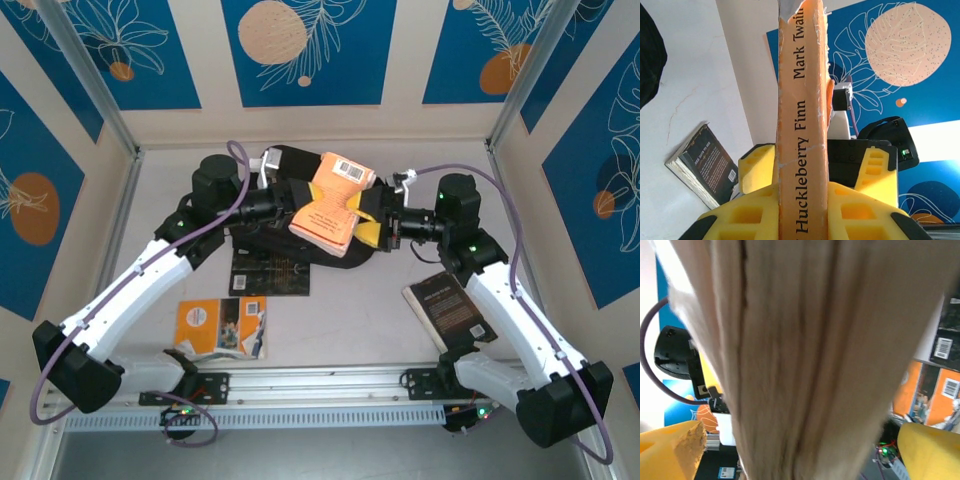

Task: Pack the student bag
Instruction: Pass the book.

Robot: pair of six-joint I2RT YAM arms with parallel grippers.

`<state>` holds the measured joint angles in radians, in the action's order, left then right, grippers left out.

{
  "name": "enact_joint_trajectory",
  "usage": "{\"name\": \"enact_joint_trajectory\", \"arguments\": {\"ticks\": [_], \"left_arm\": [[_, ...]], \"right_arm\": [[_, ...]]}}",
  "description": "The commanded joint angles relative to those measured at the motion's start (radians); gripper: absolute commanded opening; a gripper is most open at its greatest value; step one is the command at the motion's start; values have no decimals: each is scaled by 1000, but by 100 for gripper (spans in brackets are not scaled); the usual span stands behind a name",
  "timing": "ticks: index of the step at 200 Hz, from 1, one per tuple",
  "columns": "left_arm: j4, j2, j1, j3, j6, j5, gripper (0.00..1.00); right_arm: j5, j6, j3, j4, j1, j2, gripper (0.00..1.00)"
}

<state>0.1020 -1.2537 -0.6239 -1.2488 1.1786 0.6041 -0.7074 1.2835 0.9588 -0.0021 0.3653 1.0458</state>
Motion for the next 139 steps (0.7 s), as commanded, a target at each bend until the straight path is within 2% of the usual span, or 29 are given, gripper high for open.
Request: {"name": "enact_joint_trajectory", "arguments": {"ticks": [1,19,42,58,85,113,139], "left_arm": [[-19,-2,-21,-52,-28,21,0],[109,-10,-29,-90,-108,4,0],[217,-32,-41,-136,-183,9,0],[275,-54,-57,-169,-222,4,12],[377,-93,-82,-225,-291,-16,44],[382,-107,-84,-238,-304,-11,55],[328,-119,-84,-230,-284,32,55]], "right_arm": [[29,63,-3,120,14,-3,90],[42,69,5,103,11,-7,74],[42,67,18,41,8,-7,44],[43,65,18,19,9,-10,28],[37,4,58,-80,7,-6,2],[-12,-81,100,-181,-16,0,0],[-101,-109,98,-199,-63,1,0]]}}
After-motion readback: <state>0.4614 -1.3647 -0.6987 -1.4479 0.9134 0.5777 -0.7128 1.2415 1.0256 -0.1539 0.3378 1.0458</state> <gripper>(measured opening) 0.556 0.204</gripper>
